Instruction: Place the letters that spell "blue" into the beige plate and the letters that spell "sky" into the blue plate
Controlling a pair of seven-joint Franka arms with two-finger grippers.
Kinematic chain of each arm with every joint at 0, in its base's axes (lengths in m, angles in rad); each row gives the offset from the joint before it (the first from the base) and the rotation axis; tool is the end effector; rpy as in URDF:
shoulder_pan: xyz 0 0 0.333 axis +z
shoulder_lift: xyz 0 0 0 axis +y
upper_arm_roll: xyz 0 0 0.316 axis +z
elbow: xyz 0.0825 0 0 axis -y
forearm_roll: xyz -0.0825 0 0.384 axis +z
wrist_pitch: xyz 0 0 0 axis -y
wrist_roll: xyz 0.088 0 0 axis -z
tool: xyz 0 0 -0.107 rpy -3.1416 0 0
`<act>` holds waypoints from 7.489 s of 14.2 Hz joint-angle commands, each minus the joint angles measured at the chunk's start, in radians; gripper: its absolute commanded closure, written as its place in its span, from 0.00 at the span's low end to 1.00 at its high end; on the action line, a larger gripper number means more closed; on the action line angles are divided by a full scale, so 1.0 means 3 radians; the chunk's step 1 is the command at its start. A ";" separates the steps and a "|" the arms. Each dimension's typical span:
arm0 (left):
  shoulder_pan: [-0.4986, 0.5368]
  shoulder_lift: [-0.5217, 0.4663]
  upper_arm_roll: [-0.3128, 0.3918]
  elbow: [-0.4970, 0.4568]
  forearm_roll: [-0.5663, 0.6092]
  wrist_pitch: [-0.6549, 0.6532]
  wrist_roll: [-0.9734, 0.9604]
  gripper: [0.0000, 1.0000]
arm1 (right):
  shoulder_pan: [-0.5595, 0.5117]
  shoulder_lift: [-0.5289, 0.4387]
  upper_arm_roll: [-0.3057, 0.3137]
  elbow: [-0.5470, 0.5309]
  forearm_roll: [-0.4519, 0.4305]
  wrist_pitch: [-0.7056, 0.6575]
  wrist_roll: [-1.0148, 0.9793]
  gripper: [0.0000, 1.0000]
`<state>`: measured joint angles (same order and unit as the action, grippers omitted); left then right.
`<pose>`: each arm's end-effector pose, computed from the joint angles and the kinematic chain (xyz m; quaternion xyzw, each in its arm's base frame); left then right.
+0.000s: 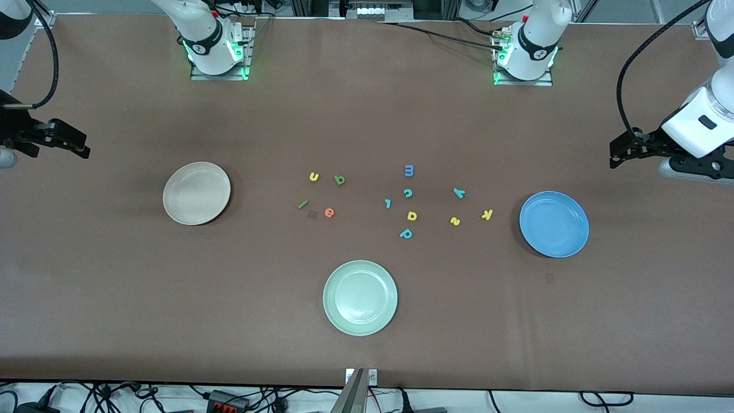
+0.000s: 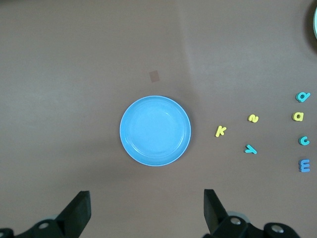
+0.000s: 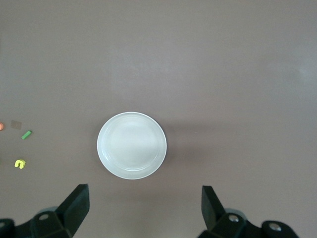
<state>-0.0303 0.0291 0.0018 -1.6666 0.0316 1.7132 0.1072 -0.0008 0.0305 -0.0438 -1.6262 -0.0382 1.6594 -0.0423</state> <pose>0.5727 -0.0134 0.5751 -0.9974 0.0699 -0.0081 0.0160 0.5693 -0.0288 0.5889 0.9998 0.0005 0.0005 0.0197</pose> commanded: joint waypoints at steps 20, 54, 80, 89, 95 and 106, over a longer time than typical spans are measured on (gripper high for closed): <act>-0.0711 0.1344 -0.0195 0.0013 -0.0039 0.0894 -0.1475 0.00 | 0.0083 0.0291 0.0064 -0.0061 0.0086 -0.0065 0.0018 0.00; -0.1131 0.1617 -0.0154 -0.0678 0.0135 0.2073 -0.1595 0.91 | 0.2247 0.1545 0.0064 -0.1237 0.0526 0.2302 0.2984 0.40; -0.0108 0.1411 -0.0798 -0.1082 0.0534 0.1959 -0.0981 0.00 | 0.2196 0.1453 0.0070 -0.1258 0.0664 0.2614 0.2846 0.84; -0.0114 0.1764 -0.0793 -0.1163 0.0544 0.2541 -0.0695 0.33 | 0.1073 0.1141 -0.0391 -0.1278 0.0659 0.1843 0.0690 0.84; -0.0109 0.1719 -0.0793 -0.1194 0.0544 0.2548 -0.0669 0.77 | 0.0703 0.1207 -0.0437 -0.1513 0.0618 0.1806 0.0274 0.71; 0.0161 0.1396 -0.0747 -0.0657 0.0727 0.1269 -0.0420 0.85 | 0.1515 0.1519 -0.0401 -0.0761 0.0695 0.1877 0.2265 0.00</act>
<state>-0.0405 0.4444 -0.2203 -1.8769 0.2005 2.1239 -0.0804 0.4040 0.4346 -0.1590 -1.8921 0.1544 2.2024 0.4735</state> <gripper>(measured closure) 0.749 0.000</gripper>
